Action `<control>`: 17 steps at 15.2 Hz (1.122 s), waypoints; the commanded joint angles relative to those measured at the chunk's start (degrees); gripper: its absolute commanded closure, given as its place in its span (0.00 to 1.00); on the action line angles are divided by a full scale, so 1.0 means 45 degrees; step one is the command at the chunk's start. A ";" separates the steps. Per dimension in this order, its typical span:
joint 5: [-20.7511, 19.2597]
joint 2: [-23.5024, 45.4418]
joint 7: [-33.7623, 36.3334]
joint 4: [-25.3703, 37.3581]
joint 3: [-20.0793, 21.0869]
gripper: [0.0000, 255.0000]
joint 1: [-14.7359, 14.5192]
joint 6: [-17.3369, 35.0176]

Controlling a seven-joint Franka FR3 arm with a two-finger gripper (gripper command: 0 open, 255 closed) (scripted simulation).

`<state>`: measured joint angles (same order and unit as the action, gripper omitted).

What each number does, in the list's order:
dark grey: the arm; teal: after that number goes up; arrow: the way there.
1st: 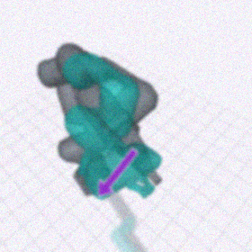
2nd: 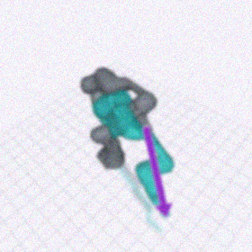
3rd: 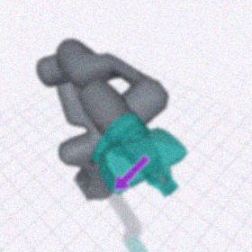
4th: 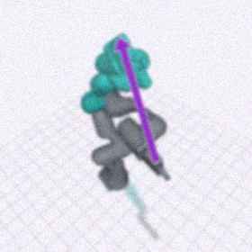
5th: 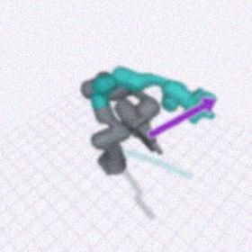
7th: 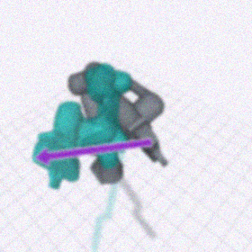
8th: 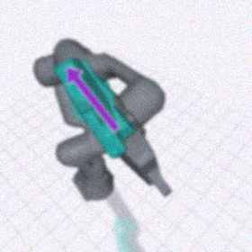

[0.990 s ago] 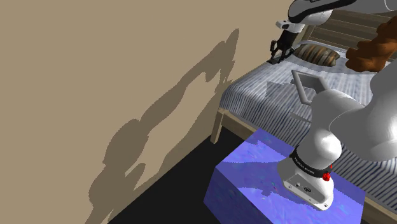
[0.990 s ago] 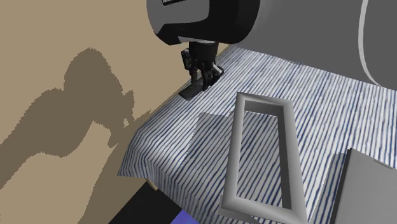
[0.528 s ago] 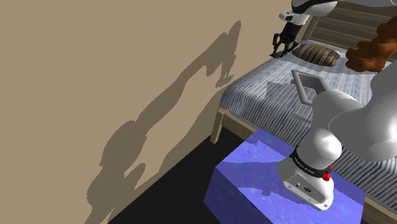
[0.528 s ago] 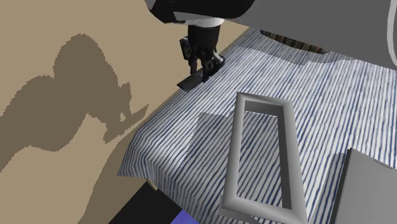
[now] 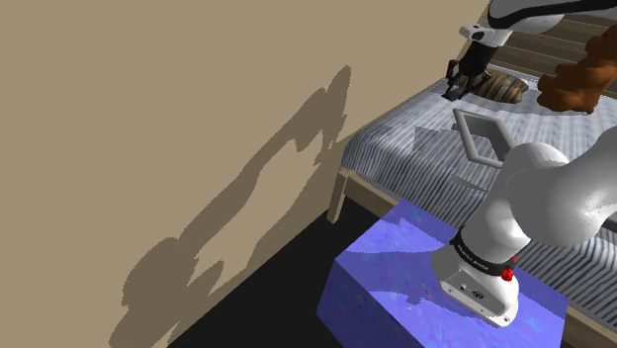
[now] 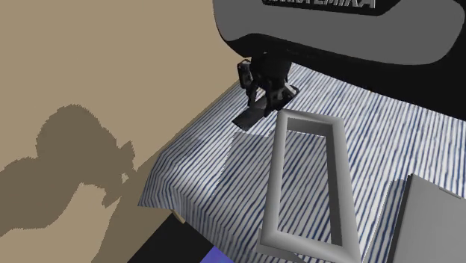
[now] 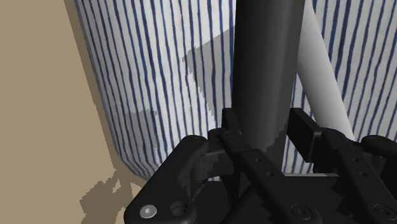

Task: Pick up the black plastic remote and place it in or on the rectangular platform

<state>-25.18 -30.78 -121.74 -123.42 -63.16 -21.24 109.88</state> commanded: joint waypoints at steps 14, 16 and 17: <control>-0.2560 -0.5192 -0.0937 -0.3935 0.2578 1.00 0.5726 -0.1858; -0.2732 -0.5174 -0.0910 -0.4197 0.2359 1.00 0.5749 -0.1553; -0.2820 -0.5161 -0.0897 -0.4325 0.2245 1.00 0.5758 -0.1399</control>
<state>-37.47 -54.11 -125.82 -142.35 -52.51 4.68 102.85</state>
